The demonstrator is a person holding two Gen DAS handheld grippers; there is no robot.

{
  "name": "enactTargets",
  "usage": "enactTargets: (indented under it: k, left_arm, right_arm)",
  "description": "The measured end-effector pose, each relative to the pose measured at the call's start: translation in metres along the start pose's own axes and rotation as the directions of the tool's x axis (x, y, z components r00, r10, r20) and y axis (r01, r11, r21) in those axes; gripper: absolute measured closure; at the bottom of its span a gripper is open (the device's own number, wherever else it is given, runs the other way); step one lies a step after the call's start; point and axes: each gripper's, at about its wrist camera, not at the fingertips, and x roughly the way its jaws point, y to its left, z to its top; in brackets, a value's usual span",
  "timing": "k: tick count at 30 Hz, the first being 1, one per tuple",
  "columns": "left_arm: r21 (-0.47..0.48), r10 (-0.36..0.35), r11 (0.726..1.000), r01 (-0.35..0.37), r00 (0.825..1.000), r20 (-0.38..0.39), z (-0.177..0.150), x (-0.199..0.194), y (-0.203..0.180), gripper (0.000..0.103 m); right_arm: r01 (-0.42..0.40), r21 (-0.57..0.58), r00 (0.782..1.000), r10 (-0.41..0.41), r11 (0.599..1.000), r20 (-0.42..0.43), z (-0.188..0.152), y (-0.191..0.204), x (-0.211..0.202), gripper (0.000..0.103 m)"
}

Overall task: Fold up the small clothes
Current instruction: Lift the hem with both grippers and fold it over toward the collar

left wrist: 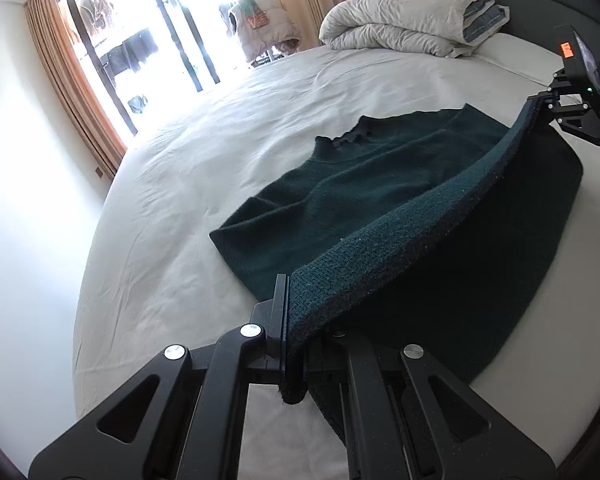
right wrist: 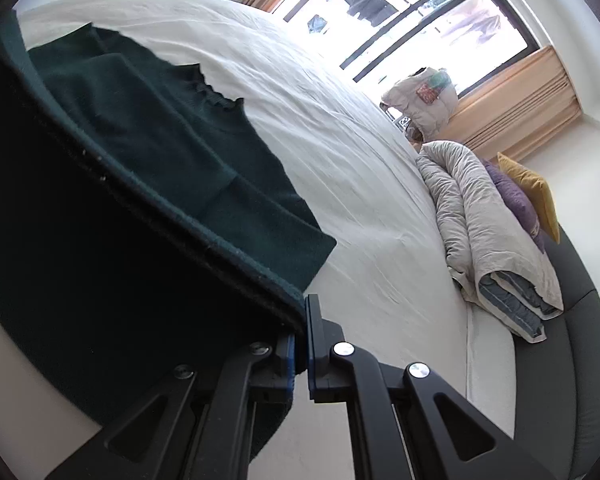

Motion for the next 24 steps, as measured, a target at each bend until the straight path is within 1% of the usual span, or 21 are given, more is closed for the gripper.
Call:
enactTargets:
  k: [3, 8, 13, 19, 24]
  left_arm:
    - [-0.037, -0.017, 0.999, 0.016, 0.999, -0.033, 0.018, 0.028, 0.016, 0.1]
    - [-0.098, -0.042, 0.995, 0.033, 0.996, -0.082, 0.043, 0.078, 0.047, 0.1]
    - [-0.123, -0.062, 0.991, 0.047, 0.99, -0.126, 0.054, 0.119, 0.063, 0.1]
    - [-0.141, -0.084, 0.988, 0.06, 0.982, -0.171, 0.062, 0.161, 0.073, 0.1]
    - [-0.136, -0.111, 0.987, 0.082, 0.969, -0.22, 0.068, 0.19, 0.074, 0.1]
  right_arm:
    - [-0.034, 0.045, 0.999, 0.035, 0.998, -0.021, 0.018, -0.011, 0.024, 0.1]
    - [-0.068, 0.075, 0.997, 0.071, 0.995, -0.042, 0.046, -0.023, 0.059, 0.1]
    - [-0.11, 0.105, 0.99, 0.118, 0.988, -0.072, 0.074, -0.032, 0.096, 0.1]
    - [-0.149, 0.152, 0.98, 0.167, 0.977, -0.108, 0.084, -0.038, 0.132, 0.1]
    - [-0.209, 0.221, 0.962, 0.241, 0.953, -0.127, 0.085, -0.046, 0.154, 0.1]
